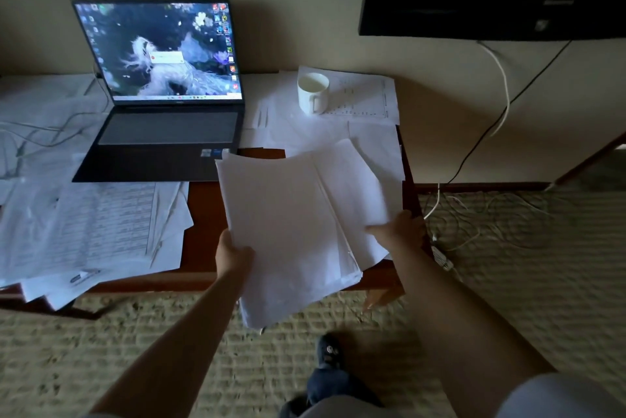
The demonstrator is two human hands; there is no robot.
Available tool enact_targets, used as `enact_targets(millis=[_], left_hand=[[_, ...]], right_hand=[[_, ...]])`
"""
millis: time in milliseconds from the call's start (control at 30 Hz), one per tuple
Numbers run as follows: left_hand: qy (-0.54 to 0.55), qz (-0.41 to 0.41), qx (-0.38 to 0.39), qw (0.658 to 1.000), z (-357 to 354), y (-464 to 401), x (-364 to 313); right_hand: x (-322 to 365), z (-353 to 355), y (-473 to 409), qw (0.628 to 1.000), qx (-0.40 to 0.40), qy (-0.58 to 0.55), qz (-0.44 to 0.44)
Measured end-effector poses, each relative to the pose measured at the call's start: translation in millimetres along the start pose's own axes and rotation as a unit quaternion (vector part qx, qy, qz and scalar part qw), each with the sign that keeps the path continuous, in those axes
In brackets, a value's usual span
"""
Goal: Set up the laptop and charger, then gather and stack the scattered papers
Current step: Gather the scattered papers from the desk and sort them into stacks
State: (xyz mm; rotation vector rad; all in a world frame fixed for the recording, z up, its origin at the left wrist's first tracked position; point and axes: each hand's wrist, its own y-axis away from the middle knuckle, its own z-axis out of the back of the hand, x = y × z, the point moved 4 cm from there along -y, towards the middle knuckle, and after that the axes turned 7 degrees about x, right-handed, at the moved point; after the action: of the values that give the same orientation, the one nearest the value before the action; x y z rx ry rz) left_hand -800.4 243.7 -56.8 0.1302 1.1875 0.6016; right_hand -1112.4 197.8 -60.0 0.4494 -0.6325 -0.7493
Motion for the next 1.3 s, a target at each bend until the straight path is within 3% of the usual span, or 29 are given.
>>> enact_targets(millis=[100, 233, 300, 367, 467, 567, 633, 733, 933, 1033, 1200, 1300], left_hand=[[0.019, 0.013, 0.013, 1.0, -0.3, 2.0, 0.9], [0.065, 0.01, 0.048, 0.997, 0.6, 15.8, 3.7], [0.073, 0.007, 0.062, 0.995, 2.6, 21.8, 4.3], [0.073, 0.002, 0.081, 0.994, 4.1, 26.6, 4.0], [0.1, 0.014, 0.098, 0.99, 5.5, 30.4, 5.6], [0.115, 0.033, 0.1, 0.988, 7.8, 36.6, 12.7], [0.151, 0.04, 0.114, 0.981, 7.7, 43.7, 16.8], [0.214, 0.056, 0.13, 0.967, 6.7, 47.6, 23.1], [0.318, 0.113, 0.15, 0.929, 2.3, 39.8, 31.8], [0.26, 0.12, 0.157, 0.945, -1.5, 32.3, 33.7], [0.122, 0.037, 0.088, 0.988, -3.5, 26.7, 16.8], [0.02, -0.015, 0.029, 0.999, -2.8, 21.6, 3.6]], right_hand=[[5.4, 5.9, 8.7, 0.994, -0.009, -0.09, 0.057], [26.1, 22.4, 42.6, 0.964, -0.179, 0.04, 0.193], [30.7, 36.3, 62.2, 0.923, -0.295, -0.025, 0.246], [30.4, 48.2, 79.0, 0.887, -0.345, -0.154, 0.264], [20.2, 57.5, 87.6, 0.862, -0.305, -0.379, 0.142], [-0.8, 36.6, 84.3, 0.826, -0.189, -0.53, -0.016], [-4.8, 11.1, 90.5, 0.854, -0.119, -0.506, 0.014], [-10.4, -25.7, 106.5, 0.908, -0.078, -0.407, 0.064], [-24.0, -72.3, 124.8, 0.946, -0.013, -0.297, 0.128], [-26.3, -73.2, 120.3, 0.96, -0.001, -0.246, 0.135], [-20.7, -71.1, 98.1, 0.977, 0.065, -0.155, 0.129], [-10.2, -54.2, 79.6, 0.987, 0.015, -0.087, 0.135]])
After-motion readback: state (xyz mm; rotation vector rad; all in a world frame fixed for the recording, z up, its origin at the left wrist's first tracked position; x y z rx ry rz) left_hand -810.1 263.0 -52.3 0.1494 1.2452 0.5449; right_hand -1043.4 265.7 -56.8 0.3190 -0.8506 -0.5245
